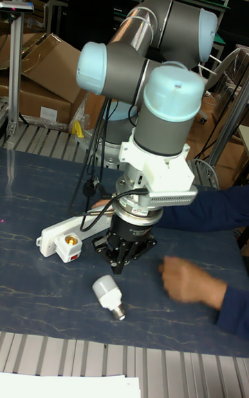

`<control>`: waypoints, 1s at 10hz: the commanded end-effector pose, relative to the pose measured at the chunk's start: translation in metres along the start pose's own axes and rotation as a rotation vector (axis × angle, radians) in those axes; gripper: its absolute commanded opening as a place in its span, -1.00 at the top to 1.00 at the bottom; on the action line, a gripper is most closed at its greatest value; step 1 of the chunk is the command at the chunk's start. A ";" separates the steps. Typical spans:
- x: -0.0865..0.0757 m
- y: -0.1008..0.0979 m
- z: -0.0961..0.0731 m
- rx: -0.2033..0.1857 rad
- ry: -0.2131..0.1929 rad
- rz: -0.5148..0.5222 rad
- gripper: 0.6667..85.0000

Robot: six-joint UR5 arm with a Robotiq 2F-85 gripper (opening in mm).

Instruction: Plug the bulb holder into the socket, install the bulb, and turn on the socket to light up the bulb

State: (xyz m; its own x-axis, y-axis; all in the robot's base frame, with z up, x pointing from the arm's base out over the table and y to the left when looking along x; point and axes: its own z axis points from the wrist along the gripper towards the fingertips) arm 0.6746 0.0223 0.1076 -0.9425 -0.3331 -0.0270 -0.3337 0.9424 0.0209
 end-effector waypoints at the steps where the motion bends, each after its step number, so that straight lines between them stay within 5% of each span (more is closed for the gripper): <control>1: -0.013 0.000 0.013 -0.034 -0.060 -0.032 0.24; 3: -0.027 0.003 0.019 -0.050 -0.118 -0.065 0.11; 10: -0.028 -0.006 0.025 -0.047 -0.158 -0.171 -0.34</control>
State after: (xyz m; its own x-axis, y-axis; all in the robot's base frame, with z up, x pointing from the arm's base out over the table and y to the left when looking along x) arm 0.7009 0.0259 0.0836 -0.8757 -0.4538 -0.1649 -0.4659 0.8838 0.0419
